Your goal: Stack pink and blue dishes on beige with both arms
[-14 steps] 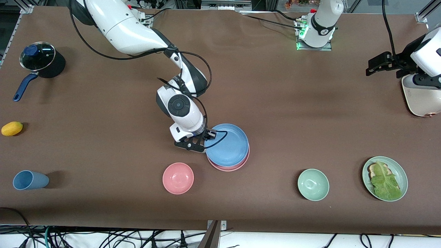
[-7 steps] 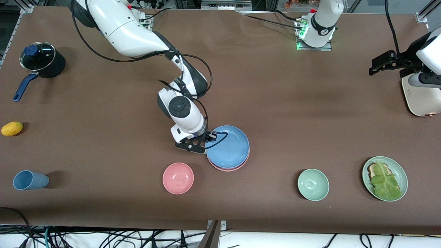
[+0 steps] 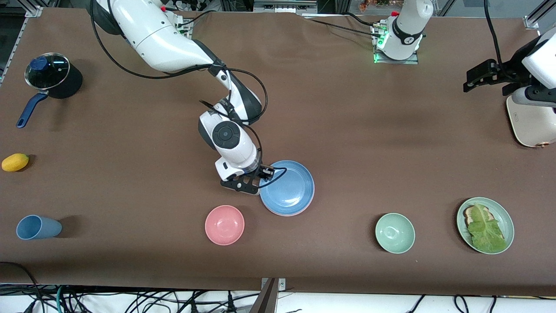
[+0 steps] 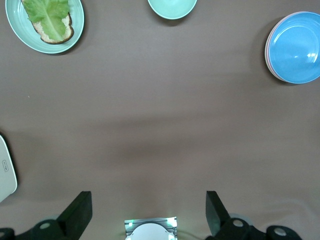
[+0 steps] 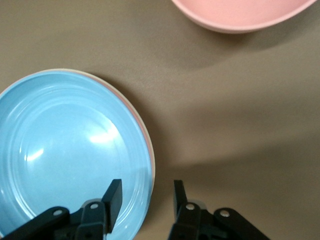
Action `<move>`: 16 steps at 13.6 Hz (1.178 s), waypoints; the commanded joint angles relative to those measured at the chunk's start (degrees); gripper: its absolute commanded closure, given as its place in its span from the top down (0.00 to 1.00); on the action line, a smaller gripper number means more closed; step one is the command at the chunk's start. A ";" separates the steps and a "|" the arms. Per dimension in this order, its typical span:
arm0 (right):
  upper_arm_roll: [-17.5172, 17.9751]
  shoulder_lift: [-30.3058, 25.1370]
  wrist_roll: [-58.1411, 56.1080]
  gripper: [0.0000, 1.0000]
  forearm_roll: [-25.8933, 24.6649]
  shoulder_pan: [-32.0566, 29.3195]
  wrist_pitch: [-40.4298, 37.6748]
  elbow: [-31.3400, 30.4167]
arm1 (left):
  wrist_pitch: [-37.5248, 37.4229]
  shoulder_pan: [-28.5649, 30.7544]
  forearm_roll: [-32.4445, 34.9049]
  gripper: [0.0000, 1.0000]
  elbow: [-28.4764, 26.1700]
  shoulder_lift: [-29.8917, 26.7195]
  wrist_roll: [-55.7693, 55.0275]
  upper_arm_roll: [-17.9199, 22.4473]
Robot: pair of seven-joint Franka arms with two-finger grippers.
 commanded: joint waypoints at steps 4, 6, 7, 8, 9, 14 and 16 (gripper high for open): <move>-1.78 -2.10 -6.79 0.83 -1.42 -2.46 -15.02 8.09 | -0.60 -0.14 0.84 1.00 -0.14 -1.11 1.19 -0.29; -1.87 -6.04 -13.55 1.00 -0.90 -6.41 -17.65 6.96 | -0.59 -0.14 0.84 1.00 -0.14 -1.11 1.27 -0.29; -1.96 -7.98 -16.46 1.00 -0.81 -8.08 -20.72 6.60 | -0.51 -0.05 0.84 1.00 -0.14 -1.02 1.28 -0.29; -1.87 -9.82 -19.27 1.00 -0.64 -10.01 -23.97 6.60 | -0.42 -0.05 0.84 1.00 -0.14 -1.02 1.54 -0.29; -1.87 -12.10 -21.56 1.00 -0.02 -11.86 -28.09 6.51 | -0.24 -0.05 0.84 1.00 -0.14 -0.94 2.58 -0.29; -6.96 -29.83 -40.19 1.00 5.87 -16.36 -37.26 -4.61 | 0.02 0.48 0.84 1.00 -0.06 -0.76 3.21 -0.28; -7.59 -37.84 -43.02 1.00 5.96 -17.84 -39.19 -10.69 | 0.02 0.48 0.84 1.00 0.03 -0.85 3.21 -0.29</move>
